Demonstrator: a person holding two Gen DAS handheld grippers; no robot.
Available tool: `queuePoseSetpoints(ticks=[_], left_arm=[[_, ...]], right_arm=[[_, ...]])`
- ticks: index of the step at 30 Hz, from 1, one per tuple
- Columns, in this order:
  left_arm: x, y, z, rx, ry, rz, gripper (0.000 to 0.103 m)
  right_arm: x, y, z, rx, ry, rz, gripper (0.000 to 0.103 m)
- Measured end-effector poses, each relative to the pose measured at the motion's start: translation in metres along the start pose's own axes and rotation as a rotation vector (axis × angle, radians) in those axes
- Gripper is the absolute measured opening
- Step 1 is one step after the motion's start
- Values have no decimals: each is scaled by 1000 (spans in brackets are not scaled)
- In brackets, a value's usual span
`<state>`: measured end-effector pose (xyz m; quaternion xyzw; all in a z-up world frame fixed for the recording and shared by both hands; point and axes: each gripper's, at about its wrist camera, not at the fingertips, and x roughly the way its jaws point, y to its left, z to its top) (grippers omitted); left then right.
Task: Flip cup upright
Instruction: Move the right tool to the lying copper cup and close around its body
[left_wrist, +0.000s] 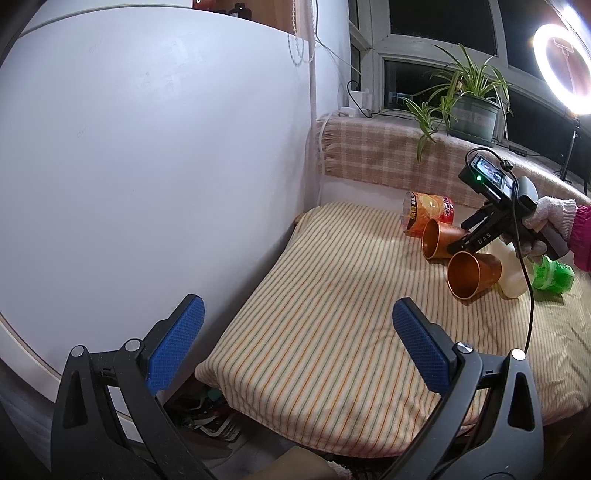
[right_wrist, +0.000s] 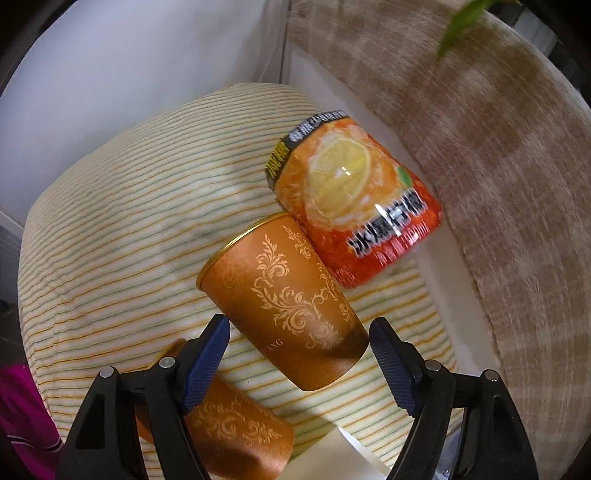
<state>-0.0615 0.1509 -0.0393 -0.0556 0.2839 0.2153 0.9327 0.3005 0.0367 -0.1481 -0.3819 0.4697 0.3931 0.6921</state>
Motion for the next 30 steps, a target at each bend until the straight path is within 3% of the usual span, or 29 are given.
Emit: queuePoseSetpoints(ticks=[11,17,20,30], left_arm=[[1,10,-1,-25,3,11,103],[-2,11,-3,-30,-6,11,103],[-5,12,-5,-29,-14,8,103],[-18,22,-9,-36,-29,33,103]], right_arm=[[20,21,26,-92,31,-76,81],[12,19,33,-60,-8,-79,61],[5,21,35,-41,-35,-56,57],[29,34,55,-48,-7,-76,61]])
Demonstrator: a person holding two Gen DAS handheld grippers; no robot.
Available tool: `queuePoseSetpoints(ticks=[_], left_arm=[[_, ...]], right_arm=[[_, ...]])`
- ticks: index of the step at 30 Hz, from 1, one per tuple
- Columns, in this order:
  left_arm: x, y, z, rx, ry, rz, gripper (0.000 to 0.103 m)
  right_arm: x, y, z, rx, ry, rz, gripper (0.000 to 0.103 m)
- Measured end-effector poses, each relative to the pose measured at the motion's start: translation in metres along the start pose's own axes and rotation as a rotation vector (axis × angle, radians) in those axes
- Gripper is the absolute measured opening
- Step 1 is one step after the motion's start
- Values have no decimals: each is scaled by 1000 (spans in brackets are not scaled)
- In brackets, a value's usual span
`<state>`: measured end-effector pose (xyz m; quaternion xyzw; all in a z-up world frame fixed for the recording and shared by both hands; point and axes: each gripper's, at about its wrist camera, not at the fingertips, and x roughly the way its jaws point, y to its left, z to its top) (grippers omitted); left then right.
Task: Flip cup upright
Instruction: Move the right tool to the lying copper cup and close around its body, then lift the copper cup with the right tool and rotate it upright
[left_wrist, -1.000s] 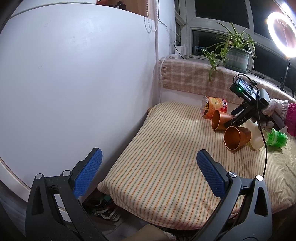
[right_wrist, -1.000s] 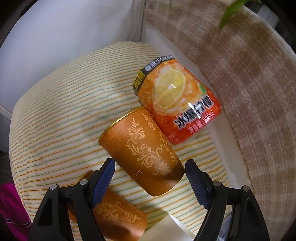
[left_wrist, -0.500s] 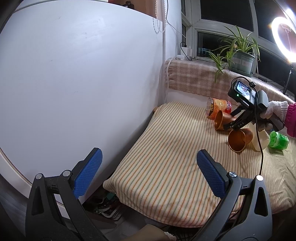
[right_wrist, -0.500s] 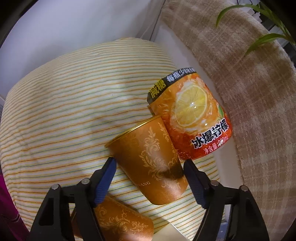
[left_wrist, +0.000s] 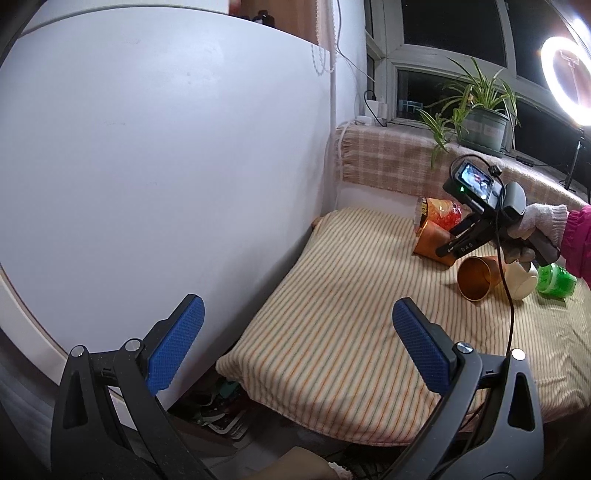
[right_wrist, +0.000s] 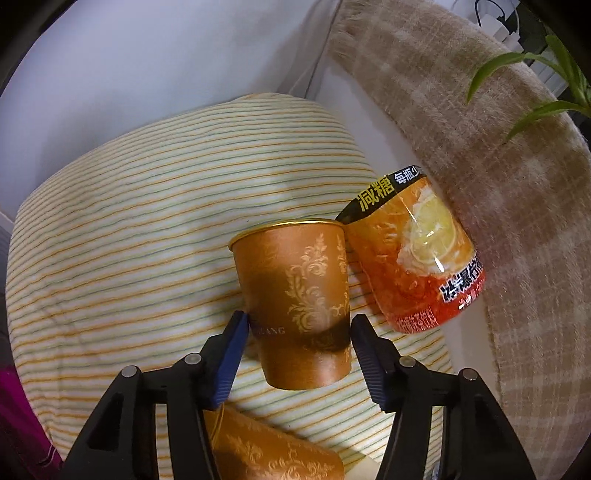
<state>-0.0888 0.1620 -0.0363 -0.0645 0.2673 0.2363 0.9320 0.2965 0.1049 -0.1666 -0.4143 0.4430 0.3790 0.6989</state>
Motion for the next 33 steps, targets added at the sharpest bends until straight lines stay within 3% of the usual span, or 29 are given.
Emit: queuePoseSetpoints(ticks=[7,18,24,33], left_arm=[[-6,8,0,-11,-10,9,103],[-14,5,5,-20,-32,-14,103],[-13,-10,12,-14,-43,-81,103],[-12,-42,19,7,-43,-200,103]], right_arm=[[1,2,2,38,-21,-13,59],[-71,13,-12,165,-237,54,59],[-114,15,-51,333,-321,69,59],[-166,23,-154,592,-375,102,59]])
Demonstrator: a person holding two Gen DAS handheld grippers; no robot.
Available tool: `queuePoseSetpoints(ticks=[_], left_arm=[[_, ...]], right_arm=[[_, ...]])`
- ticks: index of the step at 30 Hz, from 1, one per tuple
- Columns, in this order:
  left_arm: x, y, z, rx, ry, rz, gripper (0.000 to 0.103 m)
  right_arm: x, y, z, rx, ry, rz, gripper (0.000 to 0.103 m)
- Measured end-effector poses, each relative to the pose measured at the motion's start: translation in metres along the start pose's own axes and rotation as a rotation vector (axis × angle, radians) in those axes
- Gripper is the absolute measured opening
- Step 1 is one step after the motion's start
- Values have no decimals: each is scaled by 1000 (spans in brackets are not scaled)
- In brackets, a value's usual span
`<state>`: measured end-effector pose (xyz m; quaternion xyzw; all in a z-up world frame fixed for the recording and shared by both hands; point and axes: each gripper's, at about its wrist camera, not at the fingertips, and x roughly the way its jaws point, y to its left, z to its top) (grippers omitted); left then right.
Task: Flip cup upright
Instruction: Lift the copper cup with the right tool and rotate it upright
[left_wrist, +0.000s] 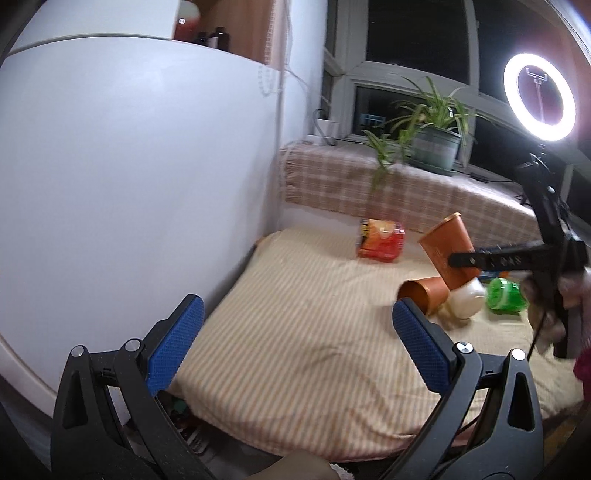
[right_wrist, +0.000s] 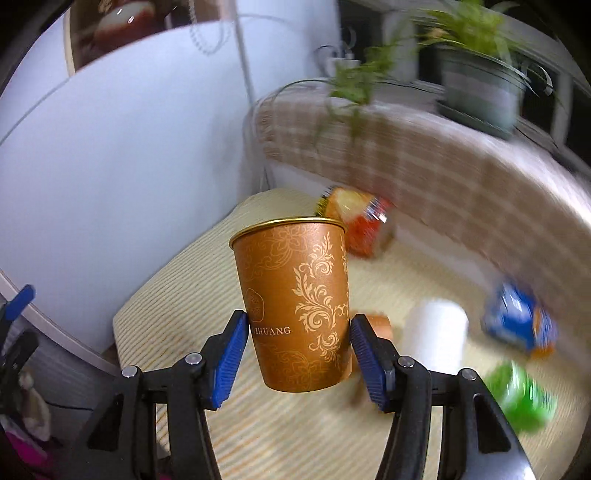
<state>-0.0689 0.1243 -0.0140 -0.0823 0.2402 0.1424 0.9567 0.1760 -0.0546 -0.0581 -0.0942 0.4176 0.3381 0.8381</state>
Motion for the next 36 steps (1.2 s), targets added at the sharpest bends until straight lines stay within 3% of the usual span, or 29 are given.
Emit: queuePoseSetpoints(ticks=[7,17,28,36], left_arm=[[14,-30,0,8,53,-114,103],[48,-74,-8,16,171,-245,103],[70,-114,-16,41,250,-332,103],[75,-133,-17,69,264,-342,103]], right_arm=[[-30,-32,-61,221,23,0,59],[-22,-72,-137,492,66,-18,60],[-19,-100,-158,636,60,-48,63],[-33,-105,-165,639,17,-36,72]])
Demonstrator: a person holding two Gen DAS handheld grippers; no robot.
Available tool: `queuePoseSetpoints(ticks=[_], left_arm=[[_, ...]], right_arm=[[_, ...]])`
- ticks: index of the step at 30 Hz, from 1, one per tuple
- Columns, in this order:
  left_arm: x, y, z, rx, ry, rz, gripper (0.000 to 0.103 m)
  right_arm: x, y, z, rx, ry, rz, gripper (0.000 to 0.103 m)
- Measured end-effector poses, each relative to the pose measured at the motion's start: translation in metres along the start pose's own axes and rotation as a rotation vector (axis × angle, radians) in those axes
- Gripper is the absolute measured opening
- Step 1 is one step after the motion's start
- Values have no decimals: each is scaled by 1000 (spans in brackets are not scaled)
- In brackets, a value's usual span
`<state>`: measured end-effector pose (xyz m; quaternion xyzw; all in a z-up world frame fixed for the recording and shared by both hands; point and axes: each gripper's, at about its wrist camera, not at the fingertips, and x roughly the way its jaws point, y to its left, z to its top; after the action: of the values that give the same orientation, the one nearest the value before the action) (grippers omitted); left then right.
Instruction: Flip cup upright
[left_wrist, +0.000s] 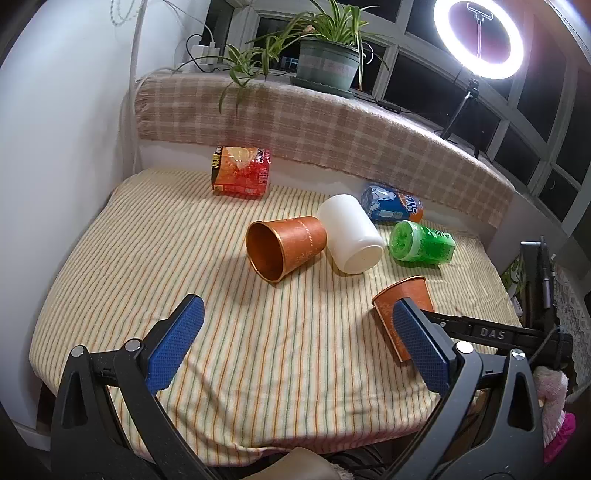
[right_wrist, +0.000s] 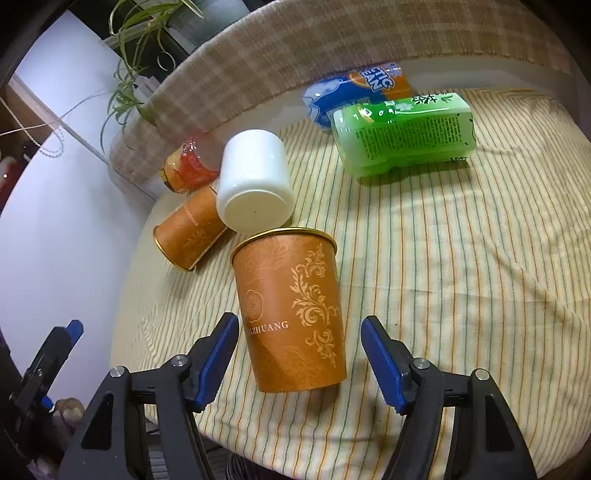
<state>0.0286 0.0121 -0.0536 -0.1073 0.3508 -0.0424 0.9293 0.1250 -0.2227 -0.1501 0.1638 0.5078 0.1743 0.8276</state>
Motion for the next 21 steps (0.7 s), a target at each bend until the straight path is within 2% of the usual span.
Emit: queuePoseSetpoints(ticks=[4,7,15,21], left_arm=[[5,-9,0,6,9,-9,103],[10,-16,0,9,21,-25,103],[36,-39,-1,-45,123,-143,103],[61,-53,-3,-98,213,-225,103]], right_arm=[[-17,0,-4,-44,-45,-14,75],[-36,-2,-10,-76,-103,-64,78],[-90,-18,-29,-113,-245,-218,85],[-110,-30,-39,-91,-277,-269,85]])
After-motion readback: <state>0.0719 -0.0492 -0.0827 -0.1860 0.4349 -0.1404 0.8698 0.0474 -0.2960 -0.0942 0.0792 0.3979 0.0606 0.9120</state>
